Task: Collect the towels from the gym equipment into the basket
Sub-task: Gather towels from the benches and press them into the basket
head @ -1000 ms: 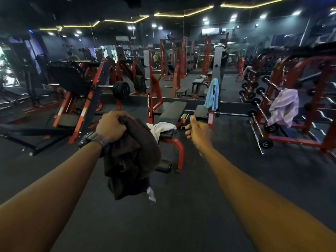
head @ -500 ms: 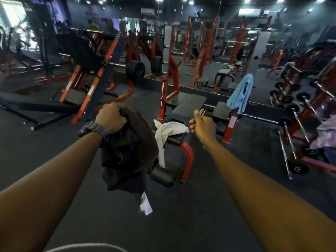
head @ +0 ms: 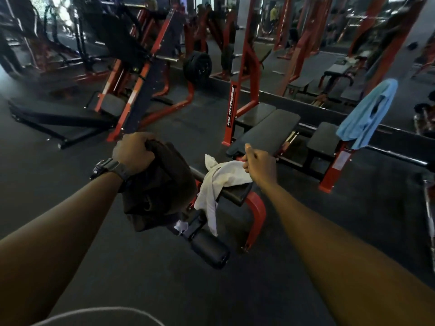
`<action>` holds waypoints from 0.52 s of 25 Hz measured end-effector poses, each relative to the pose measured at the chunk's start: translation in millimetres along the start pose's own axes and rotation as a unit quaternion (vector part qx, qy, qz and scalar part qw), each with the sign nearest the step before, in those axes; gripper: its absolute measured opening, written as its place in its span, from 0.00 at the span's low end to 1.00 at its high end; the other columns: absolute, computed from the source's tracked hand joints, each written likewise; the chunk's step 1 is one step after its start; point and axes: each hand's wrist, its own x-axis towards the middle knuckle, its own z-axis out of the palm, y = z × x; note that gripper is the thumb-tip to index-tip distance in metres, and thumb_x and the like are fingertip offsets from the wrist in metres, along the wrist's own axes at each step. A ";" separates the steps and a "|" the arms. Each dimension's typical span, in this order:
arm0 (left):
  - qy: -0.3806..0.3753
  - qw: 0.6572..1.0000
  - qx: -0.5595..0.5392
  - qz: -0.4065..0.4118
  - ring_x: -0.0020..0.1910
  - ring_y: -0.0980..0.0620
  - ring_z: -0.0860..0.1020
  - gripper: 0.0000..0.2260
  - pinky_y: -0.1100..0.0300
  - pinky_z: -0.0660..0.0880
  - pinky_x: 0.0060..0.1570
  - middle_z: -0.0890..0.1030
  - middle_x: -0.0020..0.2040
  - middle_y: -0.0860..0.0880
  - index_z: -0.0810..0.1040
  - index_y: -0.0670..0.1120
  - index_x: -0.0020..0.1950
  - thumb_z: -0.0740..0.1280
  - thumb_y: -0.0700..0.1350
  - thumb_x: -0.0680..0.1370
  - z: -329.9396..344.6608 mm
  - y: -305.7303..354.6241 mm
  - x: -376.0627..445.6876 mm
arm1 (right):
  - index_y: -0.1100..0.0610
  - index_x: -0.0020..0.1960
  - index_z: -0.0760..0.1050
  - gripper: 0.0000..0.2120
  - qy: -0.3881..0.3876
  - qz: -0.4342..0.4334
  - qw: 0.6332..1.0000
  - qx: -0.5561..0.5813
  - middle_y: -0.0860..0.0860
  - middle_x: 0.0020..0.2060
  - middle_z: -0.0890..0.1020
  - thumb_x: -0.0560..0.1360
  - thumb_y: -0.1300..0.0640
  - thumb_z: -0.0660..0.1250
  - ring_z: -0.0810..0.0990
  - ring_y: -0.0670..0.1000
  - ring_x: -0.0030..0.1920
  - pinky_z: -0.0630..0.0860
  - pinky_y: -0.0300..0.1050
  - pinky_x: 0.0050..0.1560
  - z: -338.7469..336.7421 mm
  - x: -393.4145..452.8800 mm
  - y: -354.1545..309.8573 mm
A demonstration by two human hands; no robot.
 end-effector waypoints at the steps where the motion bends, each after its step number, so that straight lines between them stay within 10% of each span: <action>1: 0.001 1.000 0.000 -0.014 0.49 0.33 0.81 0.14 0.48 0.76 0.44 0.84 0.48 0.42 0.80 0.54 0.49 0.66 0.39 0.67 17.6 5.7 14.6 | 0.48 0.32 0.76 0.25 -0.012 -0.005 1.000 -0.007 0.47 0.27 0.82 0.83 0.39 0.56 0.83 0.51 0.35 0.80 0.57 0.52 7.8 25.8 12.2; 13: -0.104 0.991 -0.057 -0.070 0.51 0.38 0.82 0.20 0.46 0.80 0.50 0.85 0.51 0.48 0.82 0.56 0.53 0.62 0.41 0.65 222.2 12.9 155.0 | 0.54 0.42 0.81 0.27 -0.144 0.003 0.980 -0.137 0.53 0.39 0.86 0.82 0.37 0.53 0.83 0.56 0.45 0.77 0.53 0.52 155.2 222.0 119.2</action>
